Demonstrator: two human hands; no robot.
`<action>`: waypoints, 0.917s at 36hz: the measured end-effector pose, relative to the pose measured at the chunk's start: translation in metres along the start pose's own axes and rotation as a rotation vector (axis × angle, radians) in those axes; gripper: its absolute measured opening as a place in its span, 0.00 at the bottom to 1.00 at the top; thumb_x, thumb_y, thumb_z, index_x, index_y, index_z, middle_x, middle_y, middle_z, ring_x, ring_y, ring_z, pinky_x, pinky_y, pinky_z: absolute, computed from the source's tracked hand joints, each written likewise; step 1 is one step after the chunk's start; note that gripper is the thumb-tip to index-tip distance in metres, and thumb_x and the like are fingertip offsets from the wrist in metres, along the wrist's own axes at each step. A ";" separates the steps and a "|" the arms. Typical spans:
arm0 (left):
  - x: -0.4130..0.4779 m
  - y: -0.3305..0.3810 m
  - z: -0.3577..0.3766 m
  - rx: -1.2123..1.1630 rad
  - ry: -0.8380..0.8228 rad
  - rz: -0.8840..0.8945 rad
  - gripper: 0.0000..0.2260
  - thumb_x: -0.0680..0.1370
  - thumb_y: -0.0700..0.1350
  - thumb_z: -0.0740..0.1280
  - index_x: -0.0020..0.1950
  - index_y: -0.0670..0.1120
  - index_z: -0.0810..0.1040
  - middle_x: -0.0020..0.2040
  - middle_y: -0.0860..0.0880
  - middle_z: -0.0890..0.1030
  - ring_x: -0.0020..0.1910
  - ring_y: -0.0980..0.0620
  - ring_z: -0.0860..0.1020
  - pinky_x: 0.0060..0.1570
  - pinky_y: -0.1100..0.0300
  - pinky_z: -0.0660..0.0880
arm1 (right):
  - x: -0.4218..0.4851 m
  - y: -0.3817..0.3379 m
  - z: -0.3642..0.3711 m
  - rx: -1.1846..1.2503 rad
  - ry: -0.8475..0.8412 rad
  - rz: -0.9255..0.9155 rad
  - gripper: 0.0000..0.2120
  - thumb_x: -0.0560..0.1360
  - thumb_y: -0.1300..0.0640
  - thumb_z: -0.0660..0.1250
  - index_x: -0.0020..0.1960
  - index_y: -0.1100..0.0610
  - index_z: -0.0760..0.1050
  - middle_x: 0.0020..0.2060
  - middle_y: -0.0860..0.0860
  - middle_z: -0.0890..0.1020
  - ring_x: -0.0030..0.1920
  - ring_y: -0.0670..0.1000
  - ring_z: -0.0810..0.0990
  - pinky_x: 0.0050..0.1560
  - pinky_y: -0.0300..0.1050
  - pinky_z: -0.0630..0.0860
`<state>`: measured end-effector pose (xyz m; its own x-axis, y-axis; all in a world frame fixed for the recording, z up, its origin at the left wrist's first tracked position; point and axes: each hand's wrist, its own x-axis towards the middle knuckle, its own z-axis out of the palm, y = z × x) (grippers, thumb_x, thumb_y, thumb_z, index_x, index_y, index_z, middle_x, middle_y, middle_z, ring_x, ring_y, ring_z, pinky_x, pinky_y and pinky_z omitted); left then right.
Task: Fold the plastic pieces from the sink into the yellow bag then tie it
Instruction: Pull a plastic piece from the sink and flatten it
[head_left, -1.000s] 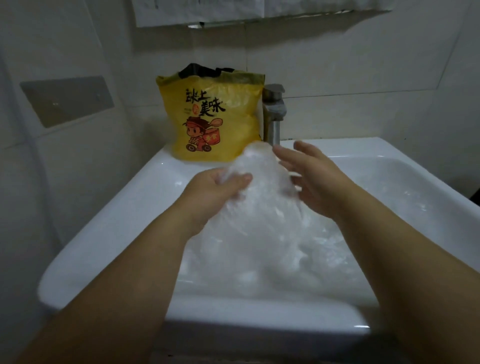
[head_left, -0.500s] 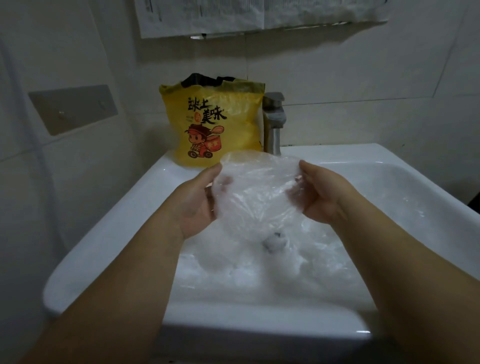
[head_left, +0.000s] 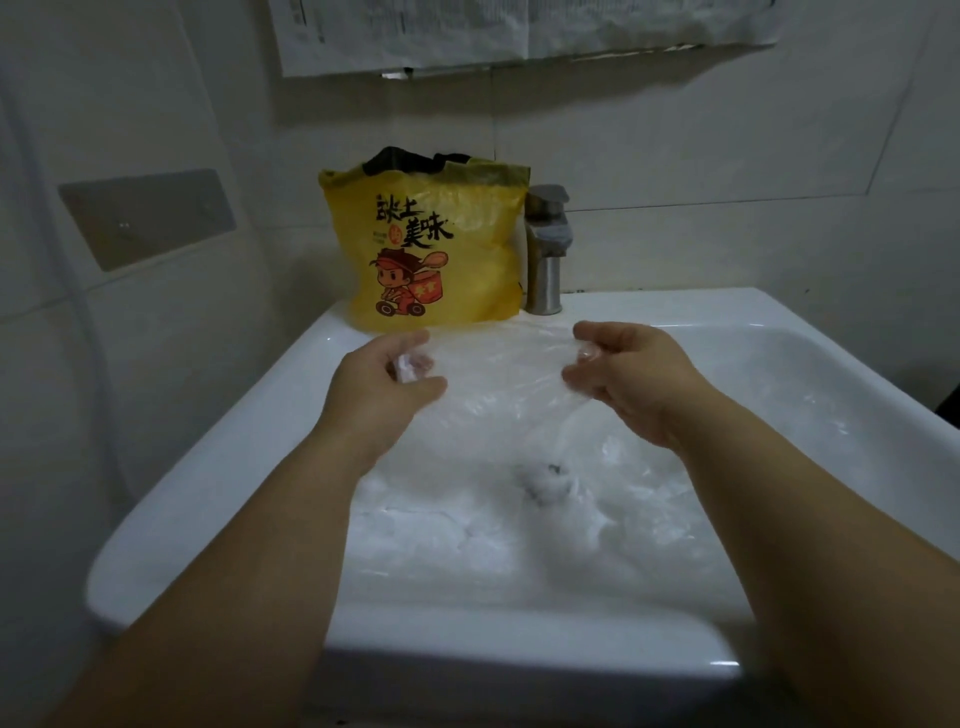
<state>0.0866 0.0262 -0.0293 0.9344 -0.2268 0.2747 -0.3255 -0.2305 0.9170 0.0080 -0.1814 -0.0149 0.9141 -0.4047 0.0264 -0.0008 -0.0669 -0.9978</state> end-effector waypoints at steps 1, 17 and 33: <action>-0.001 0.000 0.000 0.066 0.018 0.044 0.19 0.73 0.38 0.74 0.63 0.50 0.78 0.49 0.54 0.78 0.47 0.57 0.76 0.49 0.65 0.71 | 0.000 0.001 0.000 -0.145 0.035 -0.040 0.26 0.71 0.71 0.70 0.68 0.61 0.71 0.56 0.56 0.78 0.53 0.52 0.79 0.57 0.43 0.76; 0.002 0.014 0.007 -0.440 0.001 -0.150 0.03 0.78 0.43 0.68 0.52 0.46 0.79 0.51 0.43 0.83 0.51 0.43 0.80 0.53 0.49 0.74 | -0.001 -0.006 0.011 0.360 0.007 -0.054 0.06 0.81 0.59 0.60 0.55 0.60 0.73 0.53 0.57 0.80 0.54 0.56 0.81 0.58 0.53 0.78; -0.012 0.020 0.005 -0.422 -0.457 -0.436 0.22 0.64 0.50 0.73 0.56 0.46 0.78 0.46 0.48 0.84 0.43 0.51 0.83 0.41 0.56 0.82 | -0.001 -0.005 0.010 0.174 0.251 -0.152 0.04 0.81 0.57 0.60 0.55 0.55 0.71 0.45 0.51 0.78 0.44 0.51 0.80 0.36 0.42 0.80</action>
<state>0.0679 0.0192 -0.0160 0.7828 -0.5888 -0.2013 0.2290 -0.0282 0.9730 0.0117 -0.1716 -0.0110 0.7704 -0.6150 0.1683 0.2165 0.0040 -0.9763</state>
